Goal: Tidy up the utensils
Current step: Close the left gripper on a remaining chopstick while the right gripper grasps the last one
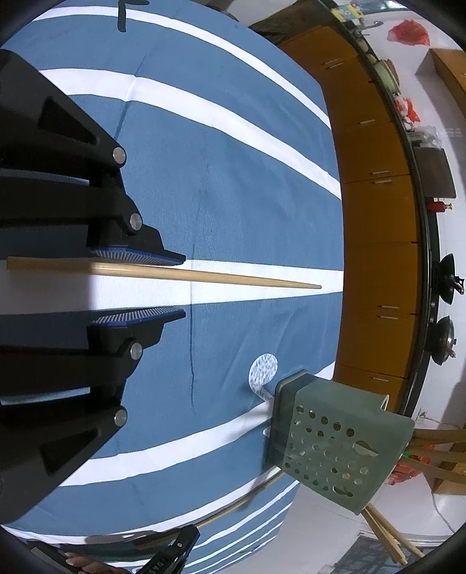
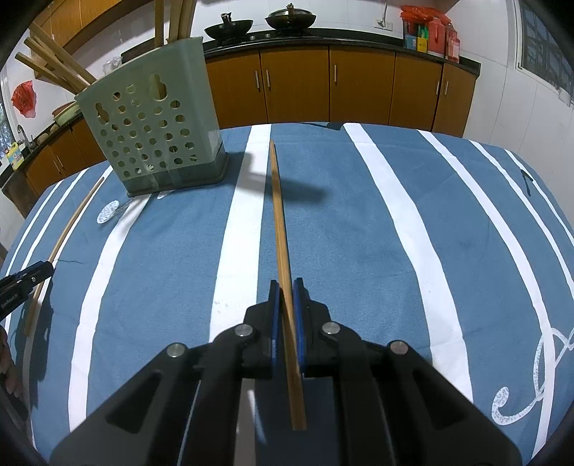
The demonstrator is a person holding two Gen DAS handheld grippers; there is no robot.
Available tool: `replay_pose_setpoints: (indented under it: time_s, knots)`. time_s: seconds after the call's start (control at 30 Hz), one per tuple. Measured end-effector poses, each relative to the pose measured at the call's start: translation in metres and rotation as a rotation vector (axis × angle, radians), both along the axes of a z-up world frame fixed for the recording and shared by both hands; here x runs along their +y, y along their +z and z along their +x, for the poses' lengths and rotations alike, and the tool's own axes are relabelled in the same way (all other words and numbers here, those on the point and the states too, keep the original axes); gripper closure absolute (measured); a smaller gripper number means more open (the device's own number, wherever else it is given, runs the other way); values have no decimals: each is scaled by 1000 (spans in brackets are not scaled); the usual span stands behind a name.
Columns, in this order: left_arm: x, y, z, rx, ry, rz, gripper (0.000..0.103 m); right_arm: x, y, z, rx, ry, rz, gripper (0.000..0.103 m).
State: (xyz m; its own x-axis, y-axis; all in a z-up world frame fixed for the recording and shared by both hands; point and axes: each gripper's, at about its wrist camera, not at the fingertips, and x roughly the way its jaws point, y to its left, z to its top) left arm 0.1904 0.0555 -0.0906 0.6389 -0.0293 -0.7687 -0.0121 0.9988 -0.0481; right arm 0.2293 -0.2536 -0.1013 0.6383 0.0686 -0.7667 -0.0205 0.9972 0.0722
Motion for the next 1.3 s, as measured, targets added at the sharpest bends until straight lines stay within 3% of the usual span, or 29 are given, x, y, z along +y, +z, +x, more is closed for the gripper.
replay_pose_setpoints:
  time_s: [1.3]
  knots:
    - [3, 0, 0, -5, 15, -53, 77, 1, 0, 0, -1, -1, -1, 93]
